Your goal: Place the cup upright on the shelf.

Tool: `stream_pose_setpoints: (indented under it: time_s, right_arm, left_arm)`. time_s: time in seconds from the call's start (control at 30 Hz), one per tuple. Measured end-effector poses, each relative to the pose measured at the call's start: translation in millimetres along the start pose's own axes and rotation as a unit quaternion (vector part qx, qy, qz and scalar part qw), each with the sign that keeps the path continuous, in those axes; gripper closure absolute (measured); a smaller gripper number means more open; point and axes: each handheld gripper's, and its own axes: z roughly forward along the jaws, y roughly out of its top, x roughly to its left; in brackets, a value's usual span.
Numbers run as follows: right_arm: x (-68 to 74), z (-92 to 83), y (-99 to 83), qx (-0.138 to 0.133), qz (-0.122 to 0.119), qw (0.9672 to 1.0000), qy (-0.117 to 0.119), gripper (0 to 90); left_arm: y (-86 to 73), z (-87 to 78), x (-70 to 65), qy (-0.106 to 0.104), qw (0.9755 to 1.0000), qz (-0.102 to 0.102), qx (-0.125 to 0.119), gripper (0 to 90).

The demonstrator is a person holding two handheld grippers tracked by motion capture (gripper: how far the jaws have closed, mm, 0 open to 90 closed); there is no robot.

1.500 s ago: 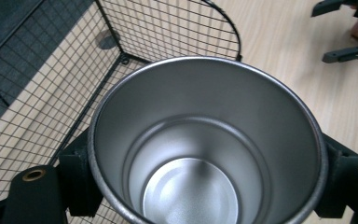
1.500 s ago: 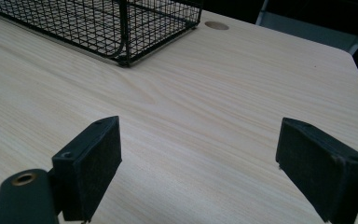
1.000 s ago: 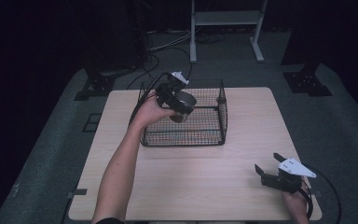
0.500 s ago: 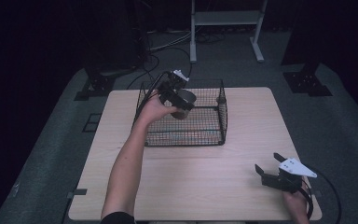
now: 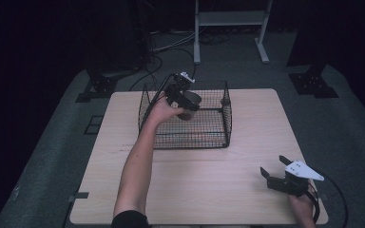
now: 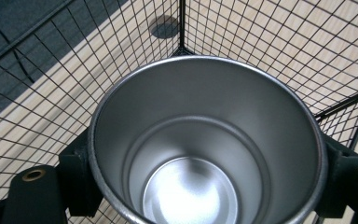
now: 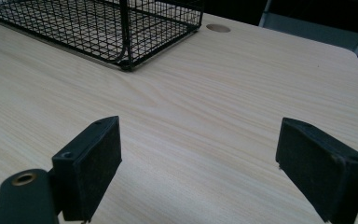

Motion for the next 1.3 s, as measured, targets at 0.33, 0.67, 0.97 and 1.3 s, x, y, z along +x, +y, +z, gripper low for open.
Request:
stream_pose_setpoints:
  time_s: [0.33, 0.67, 0.97, 1.3]
  right_arm:
    - [-0.2, -0.1, -0.2, -0.003, 0.003, 1.0, 0.002, 13.4]
    - [-0.8, -0.4, -0.3, -0.004, 0.004, 1.0, 0.004, 13.5]
    - [-0.9, -0.7, -0.3, -0.004, 0.006, 1.0, 0.005, 13.5]
    - [-1.0, -0.8, -0.4, -0.005, 0.007, 0.9999, 0.005, 13.5]
  left_arm:
    - [-1.7, 21.9, 0.8, 0.003, 0.9998, -0.004, 0.017, 16.4]
    - [-7.6, 46.2, 3.9, 0.0, 0.9995, -0.012, 0.029, 16.4]
    - [-12.3, 58.0, 6.5, 0.001, 0.999, -0.016, 0.043, 16.3]
    - [-16.5, 70.9, 8.2, -0.004, 0.998, -0.018, 0.061, 16.3]
